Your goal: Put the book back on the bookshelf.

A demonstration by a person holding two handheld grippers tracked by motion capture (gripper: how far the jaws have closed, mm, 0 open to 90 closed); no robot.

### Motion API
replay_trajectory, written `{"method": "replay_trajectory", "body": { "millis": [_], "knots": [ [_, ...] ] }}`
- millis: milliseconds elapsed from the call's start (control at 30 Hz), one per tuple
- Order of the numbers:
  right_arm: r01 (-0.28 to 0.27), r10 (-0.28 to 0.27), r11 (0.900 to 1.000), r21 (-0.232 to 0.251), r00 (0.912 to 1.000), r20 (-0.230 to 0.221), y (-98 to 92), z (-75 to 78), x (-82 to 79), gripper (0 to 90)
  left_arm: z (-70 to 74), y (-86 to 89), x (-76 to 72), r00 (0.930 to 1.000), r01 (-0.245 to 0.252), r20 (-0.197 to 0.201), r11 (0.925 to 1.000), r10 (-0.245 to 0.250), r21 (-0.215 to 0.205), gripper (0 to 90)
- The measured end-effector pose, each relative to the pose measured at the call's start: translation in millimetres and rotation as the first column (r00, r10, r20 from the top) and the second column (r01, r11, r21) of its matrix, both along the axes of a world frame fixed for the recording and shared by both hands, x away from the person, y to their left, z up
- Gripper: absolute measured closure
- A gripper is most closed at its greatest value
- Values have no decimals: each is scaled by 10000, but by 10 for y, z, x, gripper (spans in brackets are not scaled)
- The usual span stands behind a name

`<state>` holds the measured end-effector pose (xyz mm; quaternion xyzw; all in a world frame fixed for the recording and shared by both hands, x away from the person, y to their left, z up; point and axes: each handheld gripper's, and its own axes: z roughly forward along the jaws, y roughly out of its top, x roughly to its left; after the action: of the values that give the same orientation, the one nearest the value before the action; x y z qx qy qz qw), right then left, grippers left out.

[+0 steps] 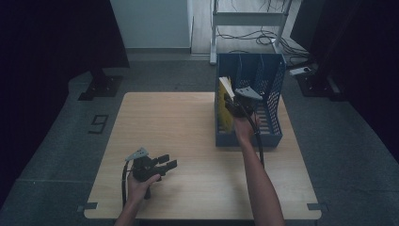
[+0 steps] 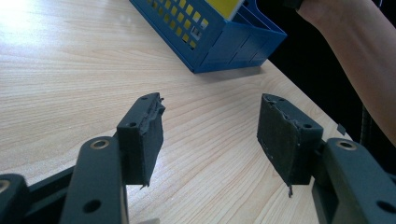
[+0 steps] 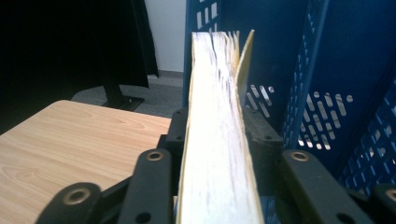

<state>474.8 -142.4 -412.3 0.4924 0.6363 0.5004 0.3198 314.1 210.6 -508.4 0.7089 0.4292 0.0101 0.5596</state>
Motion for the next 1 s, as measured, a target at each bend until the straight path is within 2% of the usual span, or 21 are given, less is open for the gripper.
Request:
{"method": "replay_trajectory", "body": {
  "millis": [200,300,467,833,1000],
  "knots": [
    [77,-77,10000,-26,9999,-131,8,-4,2,704,-3,-5,0,10000,7,-12,10000,-7,7,404],
    [130,-133,9996,-247,9999,-109,19,1,0,710,-4,-15,-1,10000,32,-7,10000,-32,19,404],
    [238,-242,9993,-288,9996,-153,23,-2,1,712,-3,-18,-3,10000,49,-4,10000,-49,35,404],
    [376,-385,9968,-711,9992,-106,57,-1,-6,728,-5,-26,-4,10000,71,-7,10000,-71,53,404],
    [441,-483,9944,-955,9979,-420,59,-45,20,728,-6,-28,-3,10000,92,-9,9999,-92,57,404]
  ]
}}
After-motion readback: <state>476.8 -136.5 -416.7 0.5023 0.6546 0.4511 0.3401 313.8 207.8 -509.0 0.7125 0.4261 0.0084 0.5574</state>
